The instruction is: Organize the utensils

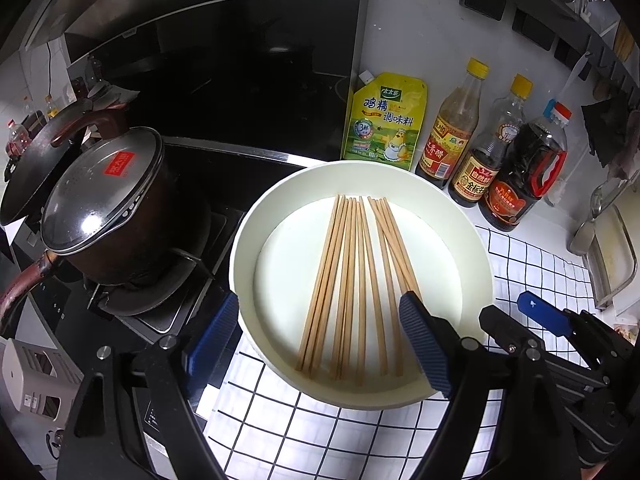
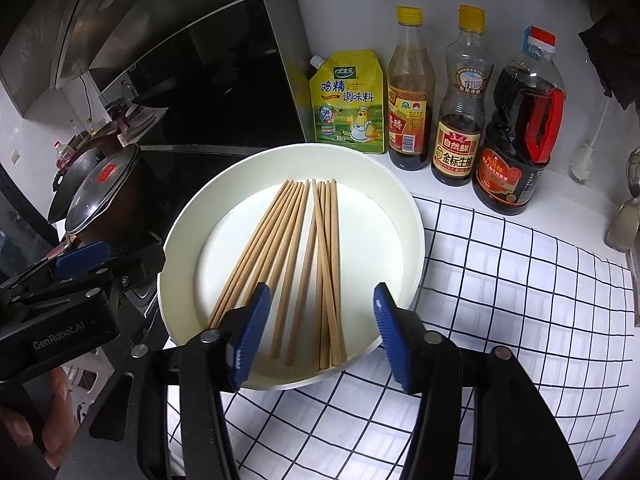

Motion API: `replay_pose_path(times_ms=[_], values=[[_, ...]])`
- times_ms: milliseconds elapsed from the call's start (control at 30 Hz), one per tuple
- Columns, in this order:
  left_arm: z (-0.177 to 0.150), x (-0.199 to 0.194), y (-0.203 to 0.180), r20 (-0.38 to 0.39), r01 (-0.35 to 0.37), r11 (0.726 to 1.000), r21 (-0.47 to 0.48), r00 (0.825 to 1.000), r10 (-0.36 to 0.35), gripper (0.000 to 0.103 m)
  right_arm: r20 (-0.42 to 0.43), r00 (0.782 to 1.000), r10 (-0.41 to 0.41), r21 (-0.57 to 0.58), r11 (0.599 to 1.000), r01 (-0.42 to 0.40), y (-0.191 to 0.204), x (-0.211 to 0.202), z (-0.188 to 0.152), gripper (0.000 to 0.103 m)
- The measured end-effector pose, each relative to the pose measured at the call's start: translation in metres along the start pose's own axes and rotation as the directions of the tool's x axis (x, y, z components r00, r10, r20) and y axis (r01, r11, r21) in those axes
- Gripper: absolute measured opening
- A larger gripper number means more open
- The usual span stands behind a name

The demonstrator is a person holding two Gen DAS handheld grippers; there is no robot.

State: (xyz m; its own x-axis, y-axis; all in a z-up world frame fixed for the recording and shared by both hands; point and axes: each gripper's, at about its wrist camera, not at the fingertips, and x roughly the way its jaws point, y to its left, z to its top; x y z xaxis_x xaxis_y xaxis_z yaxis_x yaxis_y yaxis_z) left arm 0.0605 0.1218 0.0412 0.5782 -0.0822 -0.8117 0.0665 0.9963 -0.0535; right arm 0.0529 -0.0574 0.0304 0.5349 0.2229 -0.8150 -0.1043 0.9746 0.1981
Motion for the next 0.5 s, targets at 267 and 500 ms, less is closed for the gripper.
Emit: replay_pose_path(times_ms=[267,500], values=[[-0.0011,-0.0018,0.0001,0.000,-0.007,1.000,-0.006,1.000,0.007,0.086,0.007,1.000,-0.009,0.000,1.000,0.009,-0.0015,-0.0045,-0.0004,0.058],[-0.0012,-0.0029,0.0003,0.001,-0.020,1.000,-0.008,1.000,0.020,0.093,0.002,1.000,-0.013,0.003,1.000,0.013,-0.0035,-0.0051,-0.0015,0.058]])
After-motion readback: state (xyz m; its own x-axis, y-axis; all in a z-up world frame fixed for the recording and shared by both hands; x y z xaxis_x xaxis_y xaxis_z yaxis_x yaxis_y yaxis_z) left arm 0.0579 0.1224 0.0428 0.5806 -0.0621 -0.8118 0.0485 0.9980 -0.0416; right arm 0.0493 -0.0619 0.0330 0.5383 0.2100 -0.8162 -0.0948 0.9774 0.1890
